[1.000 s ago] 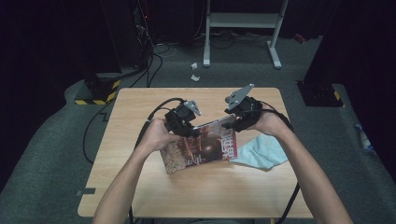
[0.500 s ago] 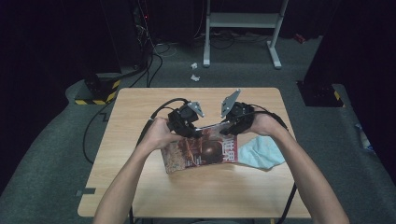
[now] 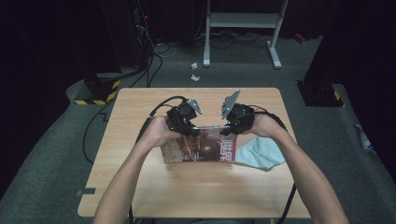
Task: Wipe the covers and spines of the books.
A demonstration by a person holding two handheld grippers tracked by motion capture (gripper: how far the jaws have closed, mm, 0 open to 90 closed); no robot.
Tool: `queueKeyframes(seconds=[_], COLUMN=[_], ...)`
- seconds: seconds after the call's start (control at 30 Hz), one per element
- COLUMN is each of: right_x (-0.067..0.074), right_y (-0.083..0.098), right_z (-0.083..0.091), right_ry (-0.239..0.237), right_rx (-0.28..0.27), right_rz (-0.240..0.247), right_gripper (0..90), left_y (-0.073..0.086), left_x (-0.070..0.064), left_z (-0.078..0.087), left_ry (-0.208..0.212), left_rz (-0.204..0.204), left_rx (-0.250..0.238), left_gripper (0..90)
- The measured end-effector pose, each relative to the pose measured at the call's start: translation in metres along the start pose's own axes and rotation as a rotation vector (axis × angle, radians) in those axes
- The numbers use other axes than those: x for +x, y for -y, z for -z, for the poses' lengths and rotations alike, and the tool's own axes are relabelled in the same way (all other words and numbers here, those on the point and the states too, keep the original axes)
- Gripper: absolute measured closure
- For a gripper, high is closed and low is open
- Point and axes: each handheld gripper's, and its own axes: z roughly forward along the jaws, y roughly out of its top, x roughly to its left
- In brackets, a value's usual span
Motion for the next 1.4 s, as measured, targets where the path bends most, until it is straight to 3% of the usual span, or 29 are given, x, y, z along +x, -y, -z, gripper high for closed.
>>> queueKeyframes(seconds=[0.17, 0.33, 0.43, 0.67, 0.77, 0.87, 1.03, 1.2, 1.4], right_x=[0.002, 0.003, 0.004, 0.005, 0.006, 0.008, 0.009, 0.010, 0.009], right_y=[0.002, 0.008, 0.013, 0.020, 0.021, 0.022, 0.026, 0.027, 0.027], right_z=[0.001, 0.002, 0.000, -0.001, 0.001, 0.001, 0.001, 0.000, 0.000], right_ry=[-0.009, -0.029, -0.026, -0.015, -0.007, 0.003, 0.015, 0.042, 0.080], right_rx=[-0.008, -0.019, -0.024, -0.073, -0.077, -0.068, -0.076, -0.086, -0.089], right_rz=[-0.027, -0.081, -0.112, -0.180, -0.213, -0.231, -0.253, -0.304, -0.360], right_gripper=[83.9, 84.0, 84.1, 84.0, 84.0, 84.1, 84.0, 84.0, 84.0], left_y=[0.000, 0.001, 0.001, -0.002, -0.003, -0.003, -0.002, -0.001, 0.003], left_x=[0.005, 0.008, 0.008, 0.008, 0.007, 0.006, 0.009, 0.011, 0.013], left_z=[-0.002, 0.002, 0.003, 0.007, 0.009, 0.015, 0.021, 0.023, 0.027], left_ry=[-0.006, -0.020, -0.056, -0.096, -0.145, -0.202, -0.250, -0.312, -0.342], left_rz=[0.041, 0.095, 0.127, 0.177, 0.210, 0.241, 0.310, 0.349, 0.397], left_rx=[-0.009, -0.051, -0.064, -0.102, -0.132, -0.169, -0.199, -0.192, -0.184], left_gripper=[66.6, 54.3, 47.2, 39.6, 32.5, 33.3, 34.4, 33.7, 33.8])
